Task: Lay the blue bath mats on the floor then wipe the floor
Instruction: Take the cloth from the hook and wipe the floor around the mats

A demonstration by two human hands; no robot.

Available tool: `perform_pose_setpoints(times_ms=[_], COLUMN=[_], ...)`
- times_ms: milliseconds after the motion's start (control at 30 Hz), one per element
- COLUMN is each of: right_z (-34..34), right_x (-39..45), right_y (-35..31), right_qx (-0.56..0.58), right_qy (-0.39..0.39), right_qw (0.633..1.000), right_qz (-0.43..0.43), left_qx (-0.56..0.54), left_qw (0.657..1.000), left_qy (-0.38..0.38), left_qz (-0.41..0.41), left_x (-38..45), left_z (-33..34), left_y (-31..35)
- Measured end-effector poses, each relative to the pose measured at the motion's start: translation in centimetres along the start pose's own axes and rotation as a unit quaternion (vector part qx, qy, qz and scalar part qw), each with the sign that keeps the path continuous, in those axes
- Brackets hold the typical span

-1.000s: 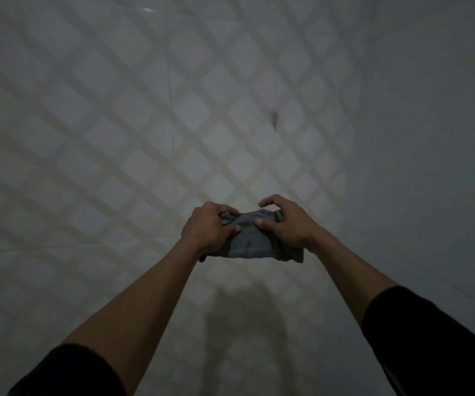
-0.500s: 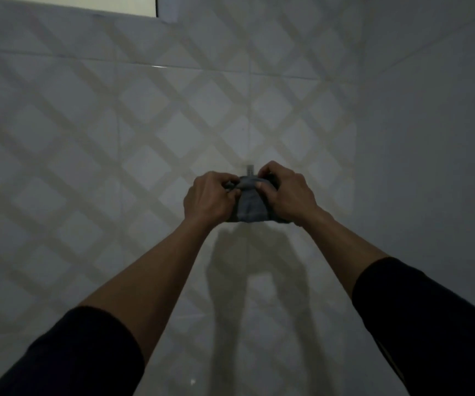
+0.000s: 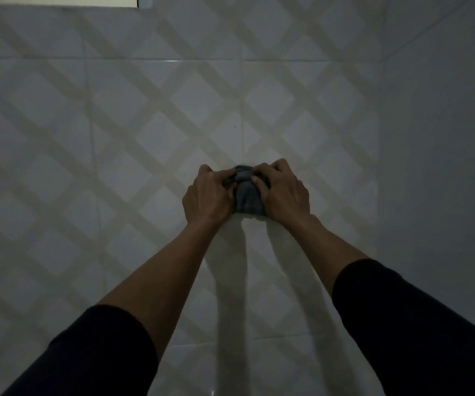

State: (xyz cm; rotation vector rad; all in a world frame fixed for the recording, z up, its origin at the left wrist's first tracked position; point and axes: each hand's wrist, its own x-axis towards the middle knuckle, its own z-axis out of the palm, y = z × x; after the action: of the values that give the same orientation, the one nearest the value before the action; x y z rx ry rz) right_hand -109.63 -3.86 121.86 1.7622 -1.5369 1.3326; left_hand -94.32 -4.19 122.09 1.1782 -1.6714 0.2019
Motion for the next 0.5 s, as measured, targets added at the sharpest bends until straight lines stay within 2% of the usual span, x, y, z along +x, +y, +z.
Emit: perform_pose_setpoints(times_ms=[267, 500], right_z=[0.7, 0.1], right_x=[-2.2, -3.3], right_y=[-0.4, -1.4], right_qx=[-0.027, -0.055], right_qy=[0.002, 0.004], right_qw=[1.000, 0.998], right_qz=[0.007, 0.009], left_qx=[0.032, 0.036], left_qw=[0.999, 0.997], left_qy=[0.012, -0.022], left_qz=[-0.029, -0.066], left_x=[-2.2, -2.8], left_z=[1.2, 0.8], left_y=[0.4, 1.5])
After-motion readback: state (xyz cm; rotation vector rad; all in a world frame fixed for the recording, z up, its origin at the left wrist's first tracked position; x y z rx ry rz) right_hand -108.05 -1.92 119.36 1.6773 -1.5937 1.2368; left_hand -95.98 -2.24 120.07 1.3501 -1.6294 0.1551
